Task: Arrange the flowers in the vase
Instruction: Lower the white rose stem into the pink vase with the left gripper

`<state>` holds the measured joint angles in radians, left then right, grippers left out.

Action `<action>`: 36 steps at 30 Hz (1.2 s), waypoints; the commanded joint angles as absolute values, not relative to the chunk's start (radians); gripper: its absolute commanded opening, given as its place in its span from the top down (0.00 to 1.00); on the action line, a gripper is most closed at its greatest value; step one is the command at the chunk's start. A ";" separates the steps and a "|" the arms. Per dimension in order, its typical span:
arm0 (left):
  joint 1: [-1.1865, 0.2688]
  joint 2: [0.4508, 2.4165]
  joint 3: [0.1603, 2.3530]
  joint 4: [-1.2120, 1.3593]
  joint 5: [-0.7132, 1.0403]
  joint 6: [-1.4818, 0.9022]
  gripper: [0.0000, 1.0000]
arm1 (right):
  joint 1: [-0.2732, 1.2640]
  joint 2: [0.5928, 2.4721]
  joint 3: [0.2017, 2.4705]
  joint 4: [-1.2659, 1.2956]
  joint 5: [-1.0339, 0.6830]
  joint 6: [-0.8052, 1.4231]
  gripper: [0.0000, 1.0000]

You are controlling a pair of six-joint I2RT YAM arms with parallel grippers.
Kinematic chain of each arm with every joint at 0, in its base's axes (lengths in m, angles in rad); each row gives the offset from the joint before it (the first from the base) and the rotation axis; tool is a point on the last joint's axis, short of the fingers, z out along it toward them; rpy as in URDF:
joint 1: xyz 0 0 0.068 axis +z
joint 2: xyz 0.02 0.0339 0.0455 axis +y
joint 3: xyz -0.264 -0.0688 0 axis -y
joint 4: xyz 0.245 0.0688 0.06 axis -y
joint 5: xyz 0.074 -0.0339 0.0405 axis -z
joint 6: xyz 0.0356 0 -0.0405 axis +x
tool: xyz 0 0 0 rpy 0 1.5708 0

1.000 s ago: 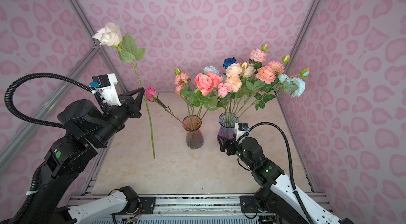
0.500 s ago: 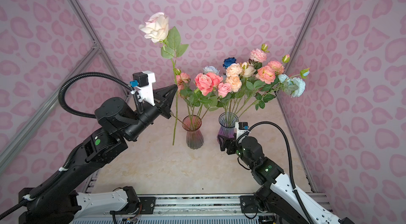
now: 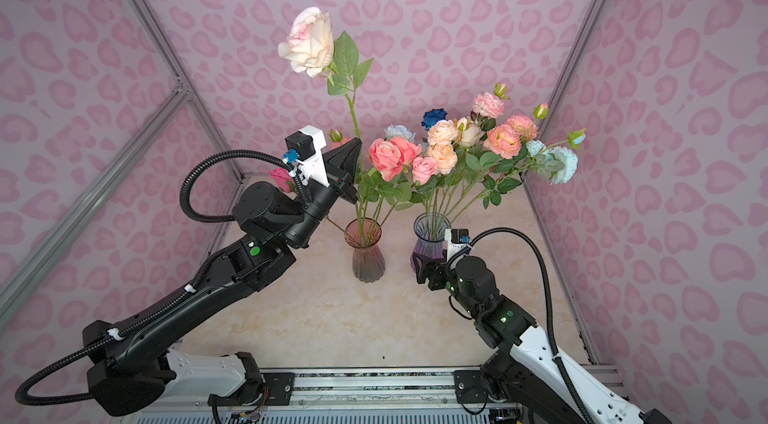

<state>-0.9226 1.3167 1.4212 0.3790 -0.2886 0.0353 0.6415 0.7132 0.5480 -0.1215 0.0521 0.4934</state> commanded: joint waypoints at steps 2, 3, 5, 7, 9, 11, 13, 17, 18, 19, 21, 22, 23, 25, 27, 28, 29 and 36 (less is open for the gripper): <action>-0.919 1.325 1.370 0.546 -0.331 0.084 0.97 | 0.640 0.718 0.548 -0.112 0.060 0.481 0.07; -0.916 1.327 1.355 0.562 -0.337 0.085 0.97 | 0.637 0.719 0.548 -0.112 0.059 0.481 0.07; -0.909 1.331 1.310 0.582 -0.357 0.090 0.97 | 0.634 0.724 0.546 -0.114 0.057 0.479 0.07; -0.903 1.330 1.275 0.603 -0.358 0.088 0.97 | 0.633 0.726 0.546 -0.114 0.055 0.479 0.07; -0.902 1.327 1.240 0.622 -0.382 0.075 0.97 | 0.629 0.730 0.546 -0.115 0.055 0.479 0.07; -0.900 1.319 1.201 0.643 -0.390 0.071 0.97 | 0.628 0.737 0.547 -0.112 0.053 0.479 0.07; -0.899 1.308 1.167 0.654 -0.405 0.047 0.97 | 0.628 0.742 0.545 -0.112 0.050 0.481 0.07; -0.899 1.282 1.078 0.673 -0.431 -0.019 0.97 | 0.627 0.758 0.544 -0.096 0.039 0.488 0.07; -0.899 1.278 1.060 0.671 -0.434 -0.035 0.97 | 0.628 0.764 0.542 -0.090 0.034 0.489 0.07; -0.899 1.276 1.044 0.664 -0.434 -0.045 0.97 | 0.627 0.772 0.542 -0.083 0.030 0.490 0.07; -0.901 1.264 1.019 0.639 -0.445 -0.075 0.97 | 0.627 0.790 0.546 -0.073 0.017 0.492 0.07; -0.902 1.253 1.002 0.627 -0.434 -0.093 0.97 | 0.629 0.799 0.549 -0.067 0.008 0.494 0.07; -0.907 1.243 0.988 0.611 -0.430 -0.100 0.97 | 0.628 0.804 0.552 -0.062 0.001 0.496 0.07; -0.915 1.226 0.967 0.582 -0.440 -0.108 0.97 | 0.629 0.809 0.558 -0.058 -0.005 0.501 0.07; -0.926 1.200 0.941 0.567 -0.462 -0.108 0.97 | 0.629 0.809 0.559 -0.052 -0.003 0.502 0.07; -0.928 1.185 0.927 0.565 -0.468 -0.115 0.97 | 0.632 0.810 0.561 -0.052 -0.004 0.501 0.07; -0.929 1.169 0.915 0.564 -0.468 -0.119 0.96 | 0.632 0.810 0.566 -0.056 -0.003 0.501 0.07; -0.952 1.074 0.916 0.428 -0.440 -0.117 0.89 | 0.640 0.790 0.581 -0.094 0.008 0.500 0.07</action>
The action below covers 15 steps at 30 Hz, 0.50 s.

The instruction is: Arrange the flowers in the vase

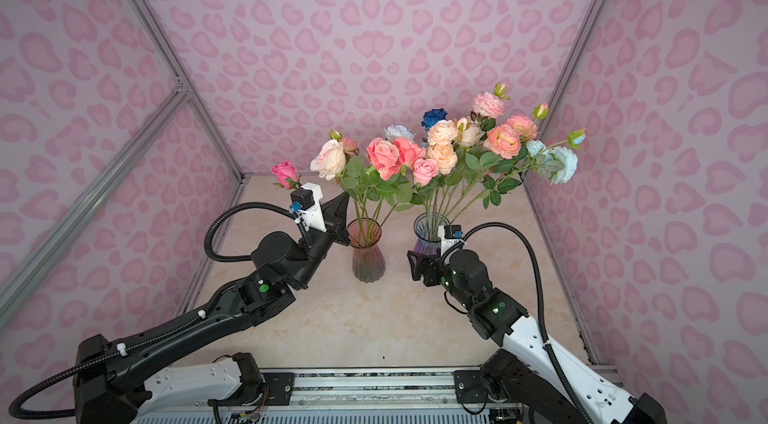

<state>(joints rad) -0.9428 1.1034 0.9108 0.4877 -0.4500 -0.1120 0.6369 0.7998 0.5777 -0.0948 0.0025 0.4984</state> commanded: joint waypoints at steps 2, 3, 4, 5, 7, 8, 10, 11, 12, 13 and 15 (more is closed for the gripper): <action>-0.961 1.028 0.908 0.361 -0.444 -0.129 0.81 | 0.642 0.777 0.587 -0.123 0.012 0.501 0.07; -0.965 1.001 0.902 0.328 -0.445 -0.140 0.79 | 0.641 0.772 0.592 -0.140 0.015 0.500 0.07; -0.968 0.971 0.884 0.300 -0.441 -0.151 0.74 | 0.642 0.767 0.599 -0.165 0.016 0.497 0.07; -0.971 0.935 0.862 0.274 -0.447 -0.163 0.73 | 0.642 0.759 0.606 -0.188 0.017 0.493 0.08; -0.976 0.865 0.817 0.215 -0.485 -0.191 0.71 | 0.643 0.738 0.622 -0.250 0.040 0.488 0.08; -0.976 0.825 0.796 0.166 -0.513 -0.209 0.71 | 0.642 0.723 0.633 -0.290 0.065 0.485 0.08; -0.976 0.754 0.747 0.102 -0.553 -0.242 0.70 | 0.642 0.694 0.658 -0.374 0.140 0.493 0.09; -0.976 0.719 0.720 0.073 -0.583 -0.271 0.70 | 0.637 0.679 0.665 -0.412 0.182 0.511 0.11; -0.975 0.698 0.702 0.047 -0.610 -0.299 0.70 | 0.630 0.670 0.669 -0.437 0.214 0.528 0.15; -0.976 0.678 0.676 0.026 -0.630 -0.321 0.70 | 0.615 0.663 0.669 -0.466 0.243 0.545 0.19; -0.976 0.659 0.634 -0.016 -0.680 -0.381 0.70 | 0.575 0.662 0.663 -0.504 0.281 0.575 0.23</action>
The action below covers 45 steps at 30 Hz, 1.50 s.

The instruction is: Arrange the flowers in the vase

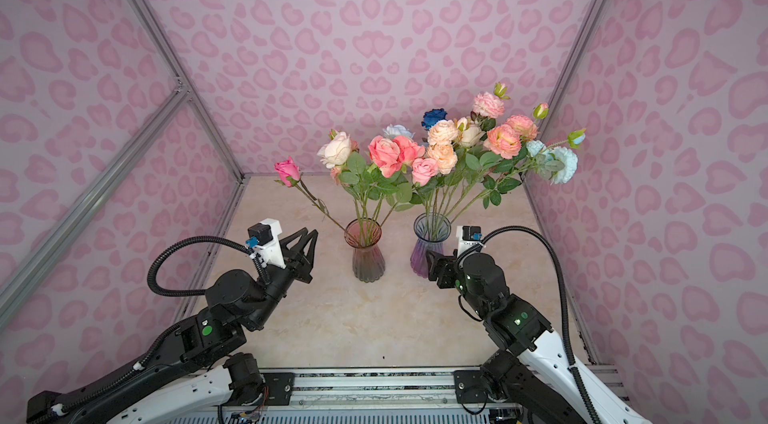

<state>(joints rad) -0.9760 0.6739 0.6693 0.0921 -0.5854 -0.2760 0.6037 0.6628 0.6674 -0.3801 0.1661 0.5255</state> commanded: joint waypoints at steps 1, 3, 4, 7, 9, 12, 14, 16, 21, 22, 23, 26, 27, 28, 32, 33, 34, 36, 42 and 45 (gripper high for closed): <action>-0.976 0.661 0.618 -0.036 -0.707 -0.407 0.70 | 0.545 0.660 0.656 -0.515 0.286 0.592 0.26; -0.974 0.666 0.583 -0.069 -0.777 -0.474 0.69 | 0.474 0.659 0.633 -0.506 0.254 0.612 0.28; -0.973 0.670 0.566 -0.089 -0.827 -0.518 0.66 | 0.433 0.668 0.621 -0.494 0.232 0.625 0.29; -0.954 0.680 0.507 -0.078 -0.846 -0.598 0.54 | 0.316 0.698 0.594 -0.442 0.139 0.658 0.29; -0.924 0.698 0.490 -0.086 -0.847 -0.638 0.42 | 0.241 0.721 0.554 -0.371 0.083 0.682 0.28; -0.847 0.717 0.478 -0.114 -0.803 -0.700 0.25 | 0.116 0.775 0.490 -0.237 -0.041 0.739 0.28; -0.793 0.718 0.469 -0.115 -0.748 -0.721 0.23 | 0.061 0.824 0.453 -0.141 -0.096 0.775 0.28; -0.763 0.717 0.465 -0.121 -0.725 -0.733 0.23 | 0.053 0.891 0.450 -0.065 -0.115 0.773 0.28; -0.748 0.716 0.487 -0.135 -0.704 -0.717 0.23 | 0.046 1.122 0.503 0.015 -0.195 0.756 0.29; -0.747 0.716 0.493 -0.145 -0.703 -0.710 0.23 | 0.053 1.160 0.506 0.045 -0.216 0.759 0.30; -0.745 0.716 0.498 -0.149 -0.700 -0.697 0.23 | 0.061 1.193 0.505 0.080 -0.228 0.766 0.30; -0.734 0.716 0.509 -0.168 -0.699 -0.686 0.22 | 0.088 1.271 0.532 0.102 -0.235 0.761 0.31; -0.729 0.716 0.515 -0.177 -0.696 -0.686 0.22 | 0.097 1.287 0.535 0.115 -0.238 0.758 0.31; -0.726 0.713 0.519 -0.184 -0.693 -0.687 0.22 | 0.109 1.306 0.540 0.121 -0.237 0.753 0.31; -0.722 0.698 0.528 -0.196 -0.689 -0.683 0.22 | 0.141 1.358 0.543 0.149 -0.230 0.754 0.31; -0.721 0.694 0.529 -0.197 -0.690 -0.683 0.22 | 0.144 1.362 0.542 0.151 -0.231 0.755 0.31; -0.722 0.692 0.529 -0.198 -0.690 -0.682 0.22 | 0.147 1.363 0.535 0.159 -0.227 0.758 0.31; -0.723 0.690 0.534 -0.205 -0.688 -0.683 0.22 | 0.160 1.363 0.525 0.171 -0.232 0.767 0.31; -0.721 0.691 0.547 -0.223 -0.691 -0.674 0.23 | 0.189 1.328 0.510 0.141 -0.190 0.767 0.31; -0.722 0.691 0.569 -0.251 -0.714 -0.660 0.22 | 0.162 1.272 0.512 0.073 -0.172 0.751 0.29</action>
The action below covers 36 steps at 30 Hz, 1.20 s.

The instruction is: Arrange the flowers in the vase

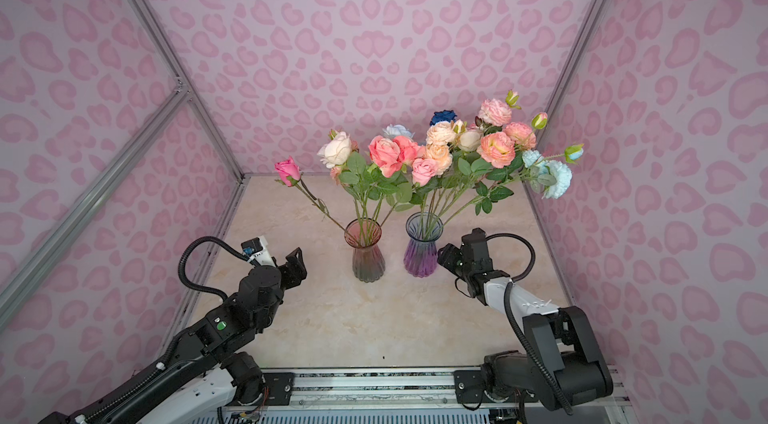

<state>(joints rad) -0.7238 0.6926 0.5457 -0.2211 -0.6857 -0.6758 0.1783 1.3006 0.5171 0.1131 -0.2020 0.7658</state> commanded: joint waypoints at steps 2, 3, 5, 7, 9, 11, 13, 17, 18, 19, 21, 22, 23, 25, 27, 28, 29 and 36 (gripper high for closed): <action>-0.722 0.700 0.603 -0.290 -0.740 -0.653 0.13 | 0.123 1.217 0.513 0.004 -0.150 0.734 0.27; -0.722 0.709 0.627 -0.315 -0.753 -0.646 0.02 | 0.101 1.182 0.511 -0.033 -0.136 0.720 0.26; -0.722 0.732 0.686 -0.373 -0.775 -0.636 0.02 | 0.061 1.104 0.510 -0.107 -0.098 0.698 0.21; -0.722 0.749 0.746 -0.425 -0.794 -0.627 0.02 | 0.046 1.024 0.515 -0.180 -0.009 0.678 0.16; -0.722 0.758 0.806 -0.496 -0.836 -0.649 0.02 | 0.046 0.931 0.520 -0.231 0.100 0.654 0.13; -0.722 0.750 0.844 -0.545 -0.886 -0.669 0.02 | 0.046 0.853 0.527 -0.272 0.183 0.642 0.01; -0.722 0.730 0.856 -0.551 -0.922 -0.658 0.02 | 0.050 0.790 0.535 -0.295 0.258 0.618 0.01; -0.722 0.669 0.797 -0.424 -0.917 -0.548 0.02 | 0.081 0.650 0.489 -0.274 0.427 0.666 0.01; -0.722 0.652 0.760 -0.363 -0.921 -0.496 0.02 | 0.085 0.598 0.451 -0.218 0.431 0.642 0.01; -0.721 0.644 0.725 -0.306 -0.924 -0.442 0.02 | 0.085 0.555 0.408 -0.144 0.422 0.607 0.01; -0.718 0.643 0.656 -0.192 -0.945 -0.320 0.02 | 0.085 0.450 0.283 0.055 0.421 0.515 0.01; -0.711 0.648 0.632 -0.148 -0.942 -0.264 0.02 | 0.086 0.403 0.226 0.160 0.416 0.443 0.01; -0.696 0.652 0.606 -0.098 -0.926 -0.212 0.02 | 0.081 0.352 0.141 0.343 0.364 0.301 0.01; -0.654 0.650 0.539 0.024 -0.862 -0.110 0.02 | 0.065 0.296 0.041 0.581 0.203 0.033 0.01; -0.595 0.659 0.474 0.126 -0.836 -0.065 0.02 | 0.054 0.297 0.085 0.501 0.129 -0.090 0.01; -0.551 0.667 0.455 0.148 -0.803 -0.067 0.02 | 0.044 0.319 0.119 0.451 0.125 -0.064 0.01; -0.505 0.681 0.432 0.179 -0.754 -0.063 0.02 | 0.039 0.347 0.127 0.448 0.121 -0.054 0.01; -0.283 0.879 0.305 0.530 -0.638 -0.081 0.02 | 0.026 0.538 0.110 0.591 0.160 -0.050 0.01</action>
<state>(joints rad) -0.3275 0.8318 0.3405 0.2718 -0.7036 -0.0994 0.0307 0.4843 0.1135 0.4824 0.1562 -0.0196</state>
